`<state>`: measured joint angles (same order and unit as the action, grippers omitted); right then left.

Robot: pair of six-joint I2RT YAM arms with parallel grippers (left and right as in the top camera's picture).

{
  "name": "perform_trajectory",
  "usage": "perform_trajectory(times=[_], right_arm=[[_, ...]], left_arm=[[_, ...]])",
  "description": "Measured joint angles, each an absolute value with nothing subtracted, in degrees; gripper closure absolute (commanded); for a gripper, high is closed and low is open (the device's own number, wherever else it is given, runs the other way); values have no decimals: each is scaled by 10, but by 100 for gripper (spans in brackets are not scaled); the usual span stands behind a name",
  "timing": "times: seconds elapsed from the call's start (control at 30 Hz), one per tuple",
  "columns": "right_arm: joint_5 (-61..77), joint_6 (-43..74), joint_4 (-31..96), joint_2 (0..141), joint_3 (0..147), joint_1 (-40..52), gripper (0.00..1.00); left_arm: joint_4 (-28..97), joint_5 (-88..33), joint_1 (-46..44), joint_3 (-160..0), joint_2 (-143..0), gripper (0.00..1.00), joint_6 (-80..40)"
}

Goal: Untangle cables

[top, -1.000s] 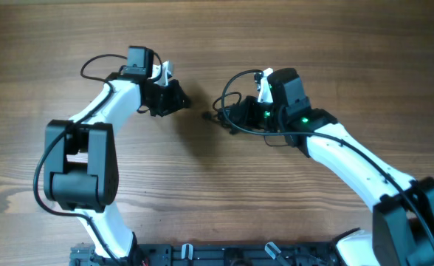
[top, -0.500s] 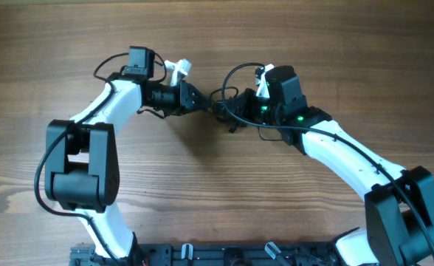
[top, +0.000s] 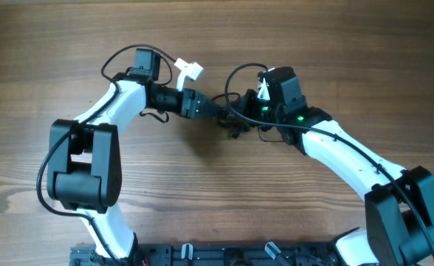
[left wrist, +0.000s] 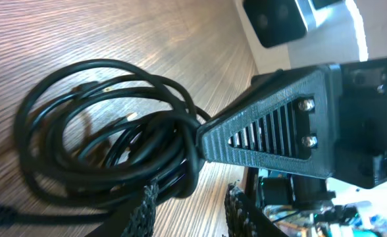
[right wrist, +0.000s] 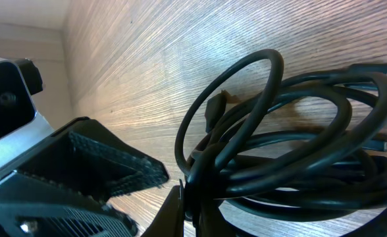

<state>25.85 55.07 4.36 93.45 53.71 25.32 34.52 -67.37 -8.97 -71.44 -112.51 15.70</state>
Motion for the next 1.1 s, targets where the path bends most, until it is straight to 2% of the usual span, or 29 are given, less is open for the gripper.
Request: perform_trajectory(times=[0.2,0.37,0.5,0.63,0.67,0.87,1.1], right_arm=[[270,553,43,937,537,253,96],[270,553,46,938,537,253,96],[281,553,46,938,537,253,96],[284,553,46,939,537,250,96],[285,553,46,939,537,249,96],[316,552,36,940,537,249,96],[359,534,38,940,537,251,96]], left_arm=[[343,-639,-114,-714,-1125,58,175],[333,-606,-127,-714,-1125,59,179],[330,-584,-131,-714,-1125,73,179],[328,-583,-133,-714,-1125,82,181],[327,-583,-134,-714,-1125,88,181],[319,-566,-136,-714,-1126,95,183],[298,-514,-136,-714,-1126,96,137]])
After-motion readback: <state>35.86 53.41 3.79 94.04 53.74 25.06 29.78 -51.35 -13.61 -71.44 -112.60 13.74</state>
